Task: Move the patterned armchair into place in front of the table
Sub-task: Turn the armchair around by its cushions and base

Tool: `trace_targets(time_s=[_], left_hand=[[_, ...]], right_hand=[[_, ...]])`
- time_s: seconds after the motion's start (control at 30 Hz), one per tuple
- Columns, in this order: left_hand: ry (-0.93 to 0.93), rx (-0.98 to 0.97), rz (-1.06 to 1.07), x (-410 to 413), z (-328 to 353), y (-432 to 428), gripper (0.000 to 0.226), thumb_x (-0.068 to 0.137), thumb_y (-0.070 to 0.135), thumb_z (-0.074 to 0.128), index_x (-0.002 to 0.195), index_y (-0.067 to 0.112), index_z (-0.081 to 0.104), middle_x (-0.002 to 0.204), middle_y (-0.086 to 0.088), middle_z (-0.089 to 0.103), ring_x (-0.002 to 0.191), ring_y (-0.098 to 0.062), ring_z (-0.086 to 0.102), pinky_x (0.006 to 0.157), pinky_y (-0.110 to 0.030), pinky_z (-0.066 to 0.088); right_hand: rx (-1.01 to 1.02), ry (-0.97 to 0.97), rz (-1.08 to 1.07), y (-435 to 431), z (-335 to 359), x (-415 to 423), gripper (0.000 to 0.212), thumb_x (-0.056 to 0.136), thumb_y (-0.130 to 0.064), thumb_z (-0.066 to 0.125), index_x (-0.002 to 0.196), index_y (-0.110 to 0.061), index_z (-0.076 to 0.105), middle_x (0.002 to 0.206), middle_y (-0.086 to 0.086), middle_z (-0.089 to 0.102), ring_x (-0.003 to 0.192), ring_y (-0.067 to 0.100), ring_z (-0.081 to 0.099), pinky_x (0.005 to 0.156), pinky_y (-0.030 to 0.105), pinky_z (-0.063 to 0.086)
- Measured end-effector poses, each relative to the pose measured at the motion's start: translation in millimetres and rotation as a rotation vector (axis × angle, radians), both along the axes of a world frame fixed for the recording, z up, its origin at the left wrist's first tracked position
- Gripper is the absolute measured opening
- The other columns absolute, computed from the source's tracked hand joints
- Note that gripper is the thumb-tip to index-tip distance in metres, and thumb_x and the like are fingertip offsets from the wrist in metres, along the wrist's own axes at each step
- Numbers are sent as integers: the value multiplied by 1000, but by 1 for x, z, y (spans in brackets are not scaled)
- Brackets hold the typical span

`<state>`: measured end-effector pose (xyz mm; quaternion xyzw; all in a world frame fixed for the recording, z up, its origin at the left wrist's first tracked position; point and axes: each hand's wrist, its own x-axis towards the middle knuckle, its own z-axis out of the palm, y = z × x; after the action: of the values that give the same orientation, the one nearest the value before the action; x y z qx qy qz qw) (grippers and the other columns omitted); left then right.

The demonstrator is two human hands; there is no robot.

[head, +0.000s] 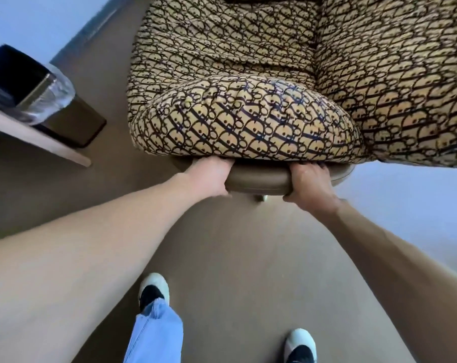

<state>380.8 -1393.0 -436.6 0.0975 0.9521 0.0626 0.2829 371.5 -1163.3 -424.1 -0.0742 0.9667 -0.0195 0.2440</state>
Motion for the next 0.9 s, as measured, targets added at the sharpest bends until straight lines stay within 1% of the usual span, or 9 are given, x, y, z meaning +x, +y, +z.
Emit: trace_targets(time_s=[0.1, 0.17, 0.23, 0.33, 0.43, 0.57, 0.7, 0.8, 0.9], left_hand=[[-35, 61, -9, -16, -7, -17, 49, 81, 30, 77, 123, 13, 60, 116, -14, 69, 106, -34, 65, 89, -37, 54], [-12, 62, -58, -23, -4, -33, 45, 84, 26, 75, 123, 10, 60, 117, -15, 68, 107, -34, 65, 89, -37, 51], [9, 42, -92, -33, 0, -55, 42, 86, 23, 74, 123, 9, 60, 118, -15, 67, 109, -34, 63, 87, -36, 48], [17, 33, -152, -52, 4, -89, 45, 86, 27, 78, 123, 8, 60, 119, -15, 66, 110, -34, 62, 83, -35, 44], [42, 6, -216, -68, 11, -121, 50, 83, 31, 82, 123, 7, 62, 118, -15, 67, 109, -35, 63, 85, -36, 47], [46, -30, -280, -77, 15, -161, 50, 84, 35, 80, 122, 7, 62, 117, -15, 68, 108, -34, 63, 88, -38, 49], [43, -66, -328, -63, 17, -196, 53, 84, 39, 79, 124, 10, 62, 119, -13, 68, 109, -33, 63, 91, -38, 49], [41, -62, -329, -44, 17, -215, 55, 84, 40, 78, 128, 11, 61, 120, -13, 68, 110, -33, 63, 94, -38, 51], [27, -46, -284, -19, 10, -229, 58, 86, 36, 76, 136, 13, 56, 129, -14, 65, 120, -34, 60, 104, -44, 48]], right_hand=[[-50, 68, -42, -18, -4, 4, 55, 73, -20, 83, 125, -19, 62, 117, 15, 71, 116, 38, 59, 108, 46, 36], [-94, 88, -98, -35, -2, 7, 55, 74, -17, 81, 126, -22, 64, 116, 15, 71, 117, 39, 59, 107, 48, 35], [-149, 90, -161, -56, 0, 9, 53, 73, -15, 80, 124, -23, 66, 112, 13, 72, 115, 39, 59, 103, 47, 34], [-215, 83, -233, -94, 0, 7, 50, 73, -13, 79, 120, -23, 67, 107, 10, 73, 113, 36, 60, 101, 44, 32], [-229, 81, -291, -132, 1, 4, 52, 75, -11, 78, 125, -24, 66, 109, 10, 72, 116, 35, 59, 103, 45, 32], [-270, 90, -349, -174, 2, 10, 46, 77, -10, 72, 121, -23, 68, 105, 11, 72, 114, 35, 60, 104, 46, 33], [-289, 73, -371, -211, 0, 29, 48, 78, -11, 71, 123, -26, 68, 107, 8, 73, 116, 33, 60, 102, 43, 33], [-274, 63, -373, -227, -3, 48, 52, 78, -13, 75, 127, -28, 66, 111, 8, 74, 118, 33, 61, 102, 42, 32], [-215, 58, -330, -239, -7, 67, 59, 79, -18, 78, 134, -28, 59, 117, 9, 73, 118, 33, 61, 103, 45, 34]])
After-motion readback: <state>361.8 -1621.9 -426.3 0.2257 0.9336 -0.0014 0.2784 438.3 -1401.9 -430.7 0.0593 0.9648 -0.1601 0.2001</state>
